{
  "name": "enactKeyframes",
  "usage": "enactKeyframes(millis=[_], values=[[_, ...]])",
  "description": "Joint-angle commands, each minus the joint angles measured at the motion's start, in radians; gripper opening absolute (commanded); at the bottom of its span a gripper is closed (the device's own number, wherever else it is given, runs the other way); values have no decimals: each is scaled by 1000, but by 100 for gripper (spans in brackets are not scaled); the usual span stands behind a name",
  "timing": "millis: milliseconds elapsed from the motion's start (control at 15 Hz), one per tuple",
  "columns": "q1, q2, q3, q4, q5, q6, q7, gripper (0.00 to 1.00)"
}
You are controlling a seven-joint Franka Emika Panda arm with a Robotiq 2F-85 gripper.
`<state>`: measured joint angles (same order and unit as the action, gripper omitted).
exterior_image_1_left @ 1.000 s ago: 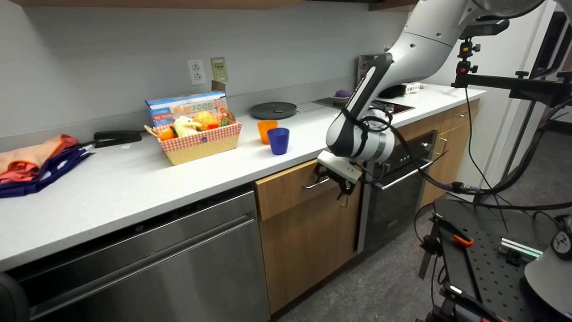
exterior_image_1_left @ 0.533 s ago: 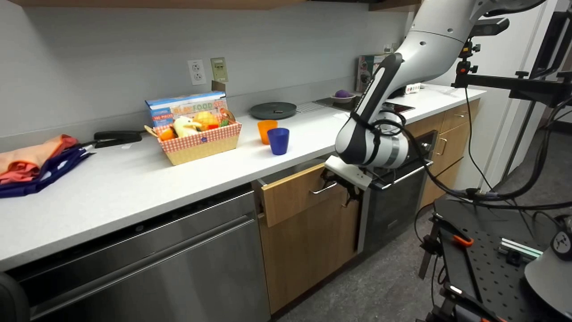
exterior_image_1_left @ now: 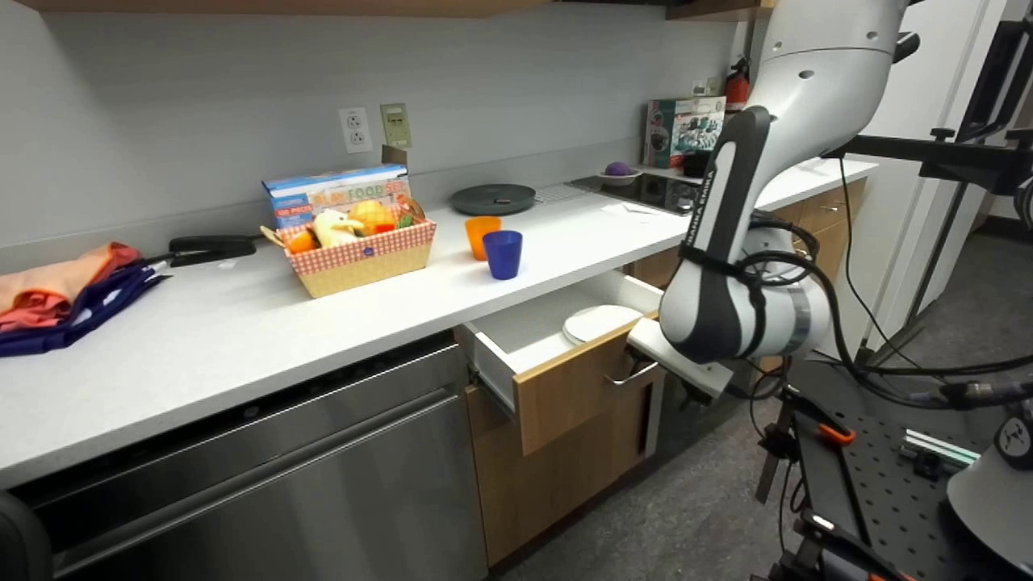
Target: Open the left drawer.
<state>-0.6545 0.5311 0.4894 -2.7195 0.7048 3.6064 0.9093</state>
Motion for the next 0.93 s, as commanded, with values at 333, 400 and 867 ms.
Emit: enactKeyframes(millis=[333,400,867], values=[[143,-50,94,-71,420,83,-164,100],[142,-80,82,-65,465,36,-260,100],[375,-247,-282,-88,405,-202,-401,100]])
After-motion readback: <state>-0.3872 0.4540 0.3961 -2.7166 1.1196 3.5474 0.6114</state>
